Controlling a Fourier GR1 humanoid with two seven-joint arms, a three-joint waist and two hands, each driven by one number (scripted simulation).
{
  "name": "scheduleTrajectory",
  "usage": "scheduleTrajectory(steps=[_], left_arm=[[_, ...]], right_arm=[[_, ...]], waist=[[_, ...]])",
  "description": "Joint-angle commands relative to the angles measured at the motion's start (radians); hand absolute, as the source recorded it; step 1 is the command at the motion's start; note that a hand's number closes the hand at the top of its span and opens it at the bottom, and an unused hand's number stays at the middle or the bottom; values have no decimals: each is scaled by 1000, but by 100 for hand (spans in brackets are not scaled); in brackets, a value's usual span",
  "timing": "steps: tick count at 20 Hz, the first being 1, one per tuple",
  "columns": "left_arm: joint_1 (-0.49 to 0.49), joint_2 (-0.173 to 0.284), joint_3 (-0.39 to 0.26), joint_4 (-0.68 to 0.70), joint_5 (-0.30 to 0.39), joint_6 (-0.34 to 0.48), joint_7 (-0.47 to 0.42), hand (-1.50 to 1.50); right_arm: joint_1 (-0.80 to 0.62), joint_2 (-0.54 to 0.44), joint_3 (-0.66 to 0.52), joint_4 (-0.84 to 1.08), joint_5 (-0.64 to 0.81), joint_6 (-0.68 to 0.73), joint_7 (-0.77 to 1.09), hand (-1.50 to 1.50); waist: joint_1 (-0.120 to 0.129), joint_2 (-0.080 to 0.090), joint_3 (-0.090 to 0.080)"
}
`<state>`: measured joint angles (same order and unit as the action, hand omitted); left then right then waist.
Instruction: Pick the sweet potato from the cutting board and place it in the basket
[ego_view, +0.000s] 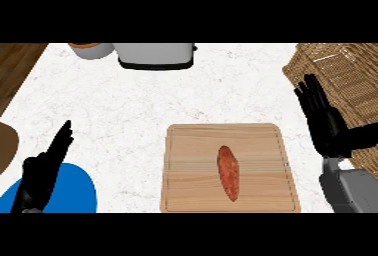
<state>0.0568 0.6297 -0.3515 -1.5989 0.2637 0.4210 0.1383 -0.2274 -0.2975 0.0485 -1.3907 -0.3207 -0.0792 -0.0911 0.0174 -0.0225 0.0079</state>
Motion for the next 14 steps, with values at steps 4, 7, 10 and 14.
scheduleTrajectory(steps=[4, 7, 10, 14], left_arm=[[-136, -9, 68, 3, 57, -61, 15, 0], [-130, -51, 40, -15, 87, -75, 20, 0], [-166, -69, 70, 33, 125, -95, 26, 0], [-178, -66, 125, 121, 164, -160, 0, 0]], right_arm=[[-240, 56, 28, 58, -153, 289, -83, 150], [-344, -82, 171, -70, 28, 471, -178, 150], [-344, -28, 316, -122, 174, 510, -298, -150], [-128, 132, 496, -193, 382, 300, -410, -150]], waist=[[21, 38, -5], [65, 24, -13], [19, 30, -11], [-26, 21, -9]])
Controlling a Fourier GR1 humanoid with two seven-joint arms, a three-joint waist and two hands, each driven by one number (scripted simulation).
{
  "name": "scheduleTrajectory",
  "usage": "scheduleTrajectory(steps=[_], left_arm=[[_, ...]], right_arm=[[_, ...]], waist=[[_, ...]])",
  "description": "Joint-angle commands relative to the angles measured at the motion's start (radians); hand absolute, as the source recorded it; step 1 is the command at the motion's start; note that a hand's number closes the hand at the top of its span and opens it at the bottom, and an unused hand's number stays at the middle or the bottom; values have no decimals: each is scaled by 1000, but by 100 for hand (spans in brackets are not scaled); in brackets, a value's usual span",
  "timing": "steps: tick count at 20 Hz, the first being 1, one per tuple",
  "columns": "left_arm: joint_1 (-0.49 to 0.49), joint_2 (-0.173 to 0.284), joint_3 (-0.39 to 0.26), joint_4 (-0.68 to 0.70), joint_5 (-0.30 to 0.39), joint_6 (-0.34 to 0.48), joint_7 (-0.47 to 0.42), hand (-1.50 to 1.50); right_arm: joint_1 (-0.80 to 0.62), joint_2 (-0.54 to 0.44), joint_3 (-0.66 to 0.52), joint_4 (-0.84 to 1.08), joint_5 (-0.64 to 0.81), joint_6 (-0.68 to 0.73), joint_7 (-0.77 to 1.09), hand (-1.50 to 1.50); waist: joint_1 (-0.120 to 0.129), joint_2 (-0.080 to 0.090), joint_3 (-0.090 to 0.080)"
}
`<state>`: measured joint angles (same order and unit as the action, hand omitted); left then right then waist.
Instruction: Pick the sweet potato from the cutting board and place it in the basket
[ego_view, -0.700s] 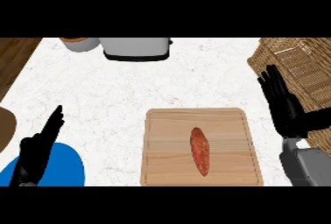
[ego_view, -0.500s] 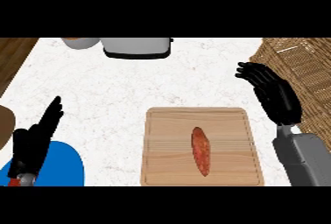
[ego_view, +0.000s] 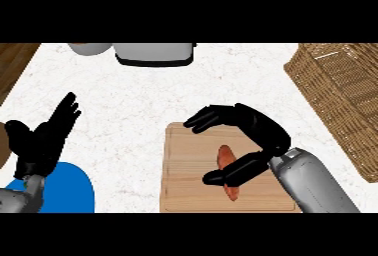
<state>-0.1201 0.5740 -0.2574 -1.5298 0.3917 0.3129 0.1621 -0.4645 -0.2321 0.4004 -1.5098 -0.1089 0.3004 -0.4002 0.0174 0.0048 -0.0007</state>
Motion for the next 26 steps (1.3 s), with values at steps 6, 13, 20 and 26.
scheduleTrajectory(steps=[6, 13, 20, 26], left_arm=[[-62, -14, 76, 134, 20, -78, -24, 0], [-40, -15, 81, 142, 32, -98, -32, 0], [-87, -49, 79, 178, 2, -98, -50, 0], [-96, -37, 100, 173, 1, -132, -23, 0]], right_arm=[[32, 123, 210, -321, 216, -145, 444, -150], [-257, -145, 76, -279, 382, 19, 763, -150], [-478, -233, -72, -222, 167, 319, 1042, -150], [-493, -282, -133, -138, -80, 548, 1104, -150]], waist=[[-32, -13, -1], [-27, -23, -6], [-24, -8, -2], [-19, -7, 0]])
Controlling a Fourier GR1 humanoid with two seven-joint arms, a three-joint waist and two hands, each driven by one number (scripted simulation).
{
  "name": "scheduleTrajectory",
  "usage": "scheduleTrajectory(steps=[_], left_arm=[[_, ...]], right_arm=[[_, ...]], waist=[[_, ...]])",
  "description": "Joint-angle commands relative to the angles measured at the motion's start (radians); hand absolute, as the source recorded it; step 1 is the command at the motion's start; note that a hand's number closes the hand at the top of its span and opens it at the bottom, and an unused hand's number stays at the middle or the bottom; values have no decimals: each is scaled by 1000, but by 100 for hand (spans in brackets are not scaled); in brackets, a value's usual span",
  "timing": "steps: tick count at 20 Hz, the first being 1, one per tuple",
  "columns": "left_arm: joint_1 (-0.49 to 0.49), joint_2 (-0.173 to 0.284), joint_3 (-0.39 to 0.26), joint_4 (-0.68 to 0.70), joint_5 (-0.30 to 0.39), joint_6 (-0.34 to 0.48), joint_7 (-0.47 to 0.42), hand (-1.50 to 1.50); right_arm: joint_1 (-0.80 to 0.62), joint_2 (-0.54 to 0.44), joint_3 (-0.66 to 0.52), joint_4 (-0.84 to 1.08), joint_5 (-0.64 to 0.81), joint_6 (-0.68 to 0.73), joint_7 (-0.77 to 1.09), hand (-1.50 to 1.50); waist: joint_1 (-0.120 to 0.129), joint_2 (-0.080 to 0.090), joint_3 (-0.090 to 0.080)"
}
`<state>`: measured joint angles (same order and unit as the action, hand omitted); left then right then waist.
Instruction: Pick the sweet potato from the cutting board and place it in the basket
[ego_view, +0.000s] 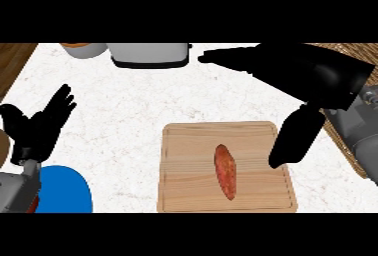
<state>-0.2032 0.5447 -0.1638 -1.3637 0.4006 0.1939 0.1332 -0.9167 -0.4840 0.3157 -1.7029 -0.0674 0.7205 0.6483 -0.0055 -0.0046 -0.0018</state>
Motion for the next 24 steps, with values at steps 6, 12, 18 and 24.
scheduleTrajectory(steps=[6, 12, 18, 24], left_arm=[[8, -14, 38, -20, -22, -24, 36, 0], [20, -43, 57, 14, -43, -68, -8, 0], [29, -75, 58, -67, -76, -16, 53, 0], [18, -62, 97, -46, -84, -81, 63, 0]], right_arm=[[58, -92, -164, 28, -276, 191, 32, -150], [253, -92, -280, -50, -212, 159, -110, -150], [562, -20, -279, -176, 68, 188, -382, -150], [565, 146, -132, -77, 345, 1, -531, -150]], waist=[[5, 2, 2], [6, 5, 2], [7, 5, 4], [14, 6, 3]])
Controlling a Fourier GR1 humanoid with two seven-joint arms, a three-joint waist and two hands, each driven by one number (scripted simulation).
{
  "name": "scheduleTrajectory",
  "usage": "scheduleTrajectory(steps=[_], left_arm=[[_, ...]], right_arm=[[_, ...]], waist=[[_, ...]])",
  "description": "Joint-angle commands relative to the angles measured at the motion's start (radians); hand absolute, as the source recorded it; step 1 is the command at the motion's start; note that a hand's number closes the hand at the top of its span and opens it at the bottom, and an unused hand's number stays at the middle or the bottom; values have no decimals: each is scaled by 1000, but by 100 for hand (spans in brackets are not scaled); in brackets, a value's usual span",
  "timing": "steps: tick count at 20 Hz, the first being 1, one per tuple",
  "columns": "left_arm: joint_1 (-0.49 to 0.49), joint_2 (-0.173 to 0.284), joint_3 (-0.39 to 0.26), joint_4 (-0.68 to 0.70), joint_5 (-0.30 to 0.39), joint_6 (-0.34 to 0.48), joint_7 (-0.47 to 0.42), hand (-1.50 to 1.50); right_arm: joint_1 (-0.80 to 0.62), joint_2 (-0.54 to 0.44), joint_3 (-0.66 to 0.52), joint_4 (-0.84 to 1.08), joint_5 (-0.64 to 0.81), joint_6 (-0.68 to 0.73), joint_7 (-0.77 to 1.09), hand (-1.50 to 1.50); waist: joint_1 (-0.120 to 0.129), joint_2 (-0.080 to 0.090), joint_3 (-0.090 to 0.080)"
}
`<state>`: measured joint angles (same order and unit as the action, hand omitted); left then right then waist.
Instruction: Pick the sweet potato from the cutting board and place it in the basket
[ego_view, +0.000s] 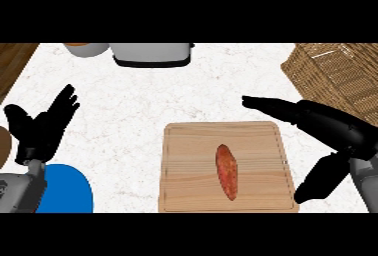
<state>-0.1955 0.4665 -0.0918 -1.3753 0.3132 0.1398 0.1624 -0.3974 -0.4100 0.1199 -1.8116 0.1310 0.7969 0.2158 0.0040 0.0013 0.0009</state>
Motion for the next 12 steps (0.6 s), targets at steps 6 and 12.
scheduleTrajectory(steps=[6, 12], left_arm=[[-17, -34, 30, 14, -37, -13, 19, 0], [-32, -25, 81, 0, -42, -71, 37, 0]], right_arm=[[52, 178, 110, 235, 253, -224, -261, -150], [51, 242, 209, 259, 382, -247, -201, -150]], waist=[[5, 1, 0], [0, -1, -1]])
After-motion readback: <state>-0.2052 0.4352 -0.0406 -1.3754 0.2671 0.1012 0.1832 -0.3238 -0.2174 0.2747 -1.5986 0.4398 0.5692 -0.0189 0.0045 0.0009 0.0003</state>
